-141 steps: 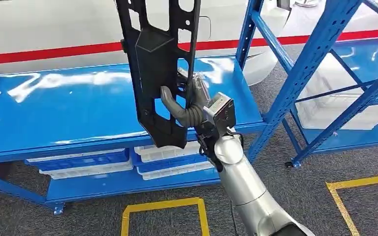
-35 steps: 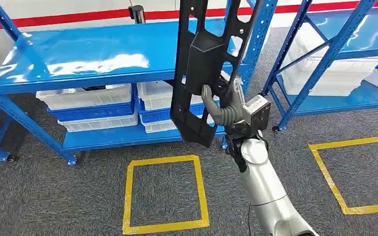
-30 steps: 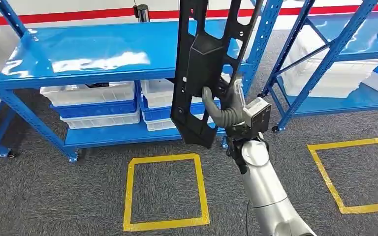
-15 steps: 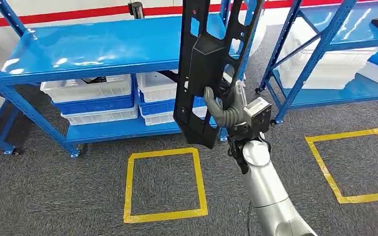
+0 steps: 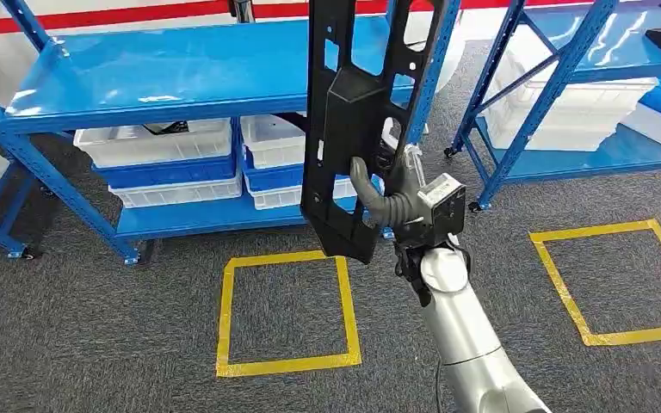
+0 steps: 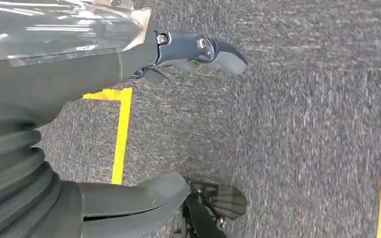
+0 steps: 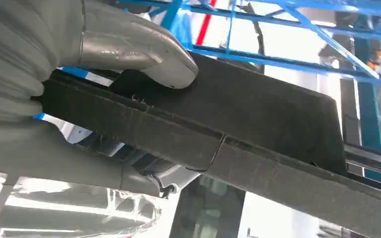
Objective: Take the parts from the cabinet and place them on the table.
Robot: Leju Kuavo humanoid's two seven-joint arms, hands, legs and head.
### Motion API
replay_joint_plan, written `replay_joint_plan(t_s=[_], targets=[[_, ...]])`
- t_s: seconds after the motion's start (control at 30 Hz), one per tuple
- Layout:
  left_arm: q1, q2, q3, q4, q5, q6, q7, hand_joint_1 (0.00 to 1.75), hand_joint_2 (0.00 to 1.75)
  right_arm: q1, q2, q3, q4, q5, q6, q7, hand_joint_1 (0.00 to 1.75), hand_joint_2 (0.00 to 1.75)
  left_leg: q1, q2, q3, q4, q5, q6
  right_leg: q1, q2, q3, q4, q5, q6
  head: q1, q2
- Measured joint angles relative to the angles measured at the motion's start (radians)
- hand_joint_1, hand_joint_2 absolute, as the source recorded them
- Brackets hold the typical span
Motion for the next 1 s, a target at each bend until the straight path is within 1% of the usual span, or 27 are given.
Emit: replay_joint_plan(t_s=[0.03,0.07,0.1,0.13,0.17,0.2,0.23,0.27,0.3,0.33,0.37,0.4,0.43,0.5,0.53,0.57,0.6,0.67,0.7,0.73,0.77,0.8,0.83,0.87,0.9,0.97,1.0], targets=[[0.000,0.000,0.000,0.000,0.000,0.001,0.000,0.00,1.75,0.002,-0.001,0.000,0.000,0.005,0.000,-0.003,1.75,1.75,-0.005,0.001,0.000,-0.006,0.005,0.004,-0.003,0.002,-0.008,0.011,-0.010,0.002,0.000,0.000],[-0.001,0.001,0.001,0.000,0.000,0.002,0.002,0.00,1.75,0.003,-0.001,0.001,0.000,0.012,0.000,-0.006,1.75,1.75,-0.005,0.000,-0.005,-0.006,0.010,0.011,-0.004,0.002,-0.028,0.059,-0.041,-0.004,0.002,0.000],[-0.001,0.001,0.002,0.000,0.000,0.003,0.003,0.00,1.75,0.005,-0.001,0.001,0.000,0.016,0.000,-0.006,1.75,1.75,-0.005,-0.001,-0.010,-0.005,0.012,0.013,-0.005,0.002,-0.059,0.130,-0.075,-0.009,0.002,0.000],[-0.001,0.001,0.003,0.000,0.000,0.003,0.003,0.00,1.75,0.012,-0.002,0.001,0.000,0.018,0.000,-0.006,1.75,1.75,-0.005,-0.004,-0.015,-0.005,0.015,0.014,-0.007,0.002,-0.096,0.216,-0.109,-0.011,0.002,0.000],[0.000,0.001,0.004,0.000,0.000,0.003,0.003,0.00,1.75,0.017,-0.003,0.001,0.000,0.018,0.000,-0.006,1.75,1.75,-0.005,-0.007,-0.019,-0.005,0.018,0.014,-0.007,0.002,-0.123,0.278,-0.130,-0.010,0.002,0.000],[0.000,0.001,0.005,0.000,0.000,0.003,0.005,0.00,1.75,0.022,-0.004,0.001,0.000,0.021,0.000,-0.007,1.75,1.75,-0.005,-0.010,-0.023,-0.004,0.020,0.012,-0.007,0.002,-0.140,0.321,-0.139,-0.003,0.003,0.000],[0.002,0.000,0.005,0.000,0.000,0.003,0.006,0.00,1.75,0.025,-0.005,0.001,0.000,0.023,0.000,-0.007,1.75,1.75,-0.005,-0.015,-0.025,-0.004,0.022,0.010,-0.010,0.002,-0.132,0.311,-0.129,0.005,0.002,0.000],[0.003,-0.001,0.006,0.000,0.000,0.003,0.006,0.00,1.75,0.027,-0.005,0.001,0.000,0.023,0.000,-0.007,1.75,1.75,-0.005,-0.020,-0.026,-0.002,0.024,0.008,-0.012,0.002,-0.100,0.257,-0.105,0.016,0.003,0.000],[0.002,-0.001,0.006,0.000,0.000,0.002,0.006,0.00,1.75,0.027,-0.005,0.001,0.000,0.024,0.000,-0.007,1.75,1.75,-0.004,-0.027,-0.026,0.000,0.023,0.007,-0.017,0.003,-0.043,0.153,-0.063,0.030,0.003,0.000],[0.001,-0.002,0.006,0.000,0.000,0.001,0.006,0.00,1.75,0.027,-0.005,0.001,0.000,0.025,0.000,-0.007,1.75,1.75,-0.002,-0.034,-0.027,0.006,0.021,0.002,-0.023,0.013,0.007,0.055,-0.027,0.040,0.003,0.000],[0.000,-0.001,0.006,0.000,0.000,0.001,0.004,0.00,1.75,0.027,-0.005,0.002,0.000,0.026,0.000,-0.007,1.75,1.75,-0.002,-0.039,-0.031,0.011,0.019,-0.004,-0.027,0.040,0.028,0.007,-0.029,0.039,0.003,0.000],[-0.002,0.000,0.006,0.000,-0.001,0.000,0.002,0.00,1.75,0.027,-0.004,0.002,0.000,0.026,0.000,-0.007,1.75,1.75,-0.010,-0.047,-0.046,0.025,0.020,-0.012,-0.024,0.054,0.038,-0.006,-0.031,0.031,0.003,0.000],[-0.003,0.000,0.007,0.000,-0.002,0.000,0.000,0.00,1.75,0.028,-0.005,0.002,-0.001,0.026,0.000,-0.008,1.75,1.75,-0.008,-0.053,-0.054,0.024,0.026,-0.017,-0.022,0.049,0.028,0.005,-0.028,0.024,0.001,0.000],[0.003,0.000,0.006,0.000,-0.007,-0.014,-0.012,0.00,1.75,0.039,-0.005,0.002,-0.001,0.029,0.002,-0.009,1.75,1.75,-0.003,-0.064,-0.058,0.022,0.032,-0.027,-0.019,0.037,0.024,0.010,-0.028,0.023,0.001,0.000],[0.006,0.005,0.007,0.000,-0.008,-0.024,-0.021,0.00,1.75,0.041,-0.005,0.002,-0.004,0.032,0.005,-0.011,1.75,1.75,0.000,-0.060,-0.065,0.029,0.022,-0.032,-0.032,0.027,0.026,0.004,-0.021,0.009,0.001,0.000],[0.007,0.003,0.007,0.000,-0.008,-0.031,-0.029,0.00,1.75,0.044,-0.004,0.002,-0.007,0.033,0.008,-0.013,1.75,1.75,-0.004,-0.032,-0.075,0.055,0.000,-0.036,-0.029,0.022,0.026,0.004,-0.021,0.006,-0.003,0.000],[0.007,0.003,0.009,0.000,-0.006,-0.037,-0.036,0.00,1.75,0.047,-0.004,0.002,-0.012,0.034,0.011,-0.016,1.75,1.75,-0.003,-0.015,-0.101,0.112,-0.036,-0.039,-0.028,0.013,0.025,0.004,-0.020,-0.006,-0.007,0.000],[0.006,0.004,0.016,0.000,0.000,-0.042,-0.043,0.00,1.75,0.058,-0.005,0.002,-0.014,0.041,0.017,-0.022,1.75,1.75,0.000,-0.003,-0.172,0.271,-0.106,-0.045,-0.020,-0.004,0.024,0.004,-0.022,-0.008,-0.007,0.000],[0.008,0.004,0.018,0.000,0.000,-0.044,-0.043,0.00,1.75,0.065,-0.005,0.003,-0.014,0.045,0.019,-0.024,1.75,1.75,0.000,-0.001,-0.199,0.330,-0.122,-0.046,-0.017,-0.013,0.024,0.004,-0.022,-0.009,-0.008,0.000],[0.009,0.006,0.020,0.000,0.001,-0.049,-0.043,0.00,1.75,0.071,-0.005,0.006,-0.014,0.050,0.020,-0.025,1.75,1.75,0.000,-0.001,-0.204,0.339,-0.114,-0.044,-0.015,-0.020,0.024,0.005,-0.022,-0.009,-0.008,0.000],[0.009,0.006,0.022,0.000,0.001,-0.053,-0.040,0.00,1.75,0.073,-0.003,0.011,-0.015,0.058,0.020,-0.025,1.75,1.75,0.000,0.000,-0.185,0.300,-0.083,-0.040,-0.013,-0.026,0.024,0.005,-0.023,-0.009,-0.008,0.000],[0.009,0.007,0.024,0.000,0.001,-0.056,-0.035,0.00,1.75,0.074,-0.001,0.014,-0.019,0.066,0.020,-0.024,1.75,1.75,-0.001,0.004,-0.140,0.217,-0.037,-0.034,-0.012,-0.033,0.026,0.005,-0.023,-0.009,-0.008,0.000],[0.008,0.009,0.024,0.000,0.001,-0.060,-0.033,0.00,1.75,0.074,0.002,0.016,-0.024,0.068,0.019,-0.024,1.75,1.75,-0.003,0.015,-0.092,0.126,0.004,-0.027,-0.011,-0.037,0.027,0.005,-0.023,-0.009,-0.008,0.000],[0.007,0.009,0.024,0.000,0.001,-0.062,-0.031,0.00,1.75,0.074,0.006,0.018,-0.030,0.069,0.018,-0.024,1.75,1.75,-0.009,0.050,-0.056,0.052,0.017,-0.018,-0.009,-0.042,0.028,0.004,-0.024,-0.010,-0.008,0.000],[0.003,0.009,0.025,0.000,0.001,-0.063,-0.029,0.00,1.75,0.073,0.006,0.018,-0.035,0.071,0.018,-0.024,1.75,1.75,-0.019,0.056,-0.048,0.036,0.011,-0.017,0.004,-0.049,0.024,0.008,-0.024,-0.009,-0.008,0.000],[0.001,0.009,0.025,0.000,0.000,-0.064,-0.027,0.00,1.75,0.074,0.006,0.019,-0.038,0.075,0.017,-0.022,1.75,1.75,-0.022,0.040,-0.058,0.039,0.012,-0.013,0.003,-0.062,0.021,0.006,-0.024,-0.008,-0.007,0.000],[0.002,0.009,0.025,0.000,0.000,-0.064,-0.026,0.00,1.75,0.075,0.008,0.020,-0.038,0.076,0.018,-0.022,1.75,1.75,-0.024,0.031,-0.061,0.038,0.014,-0.009,0.001,-0.072,0.023,0.002,-0.022,-0.006,-0.007,0.000]])
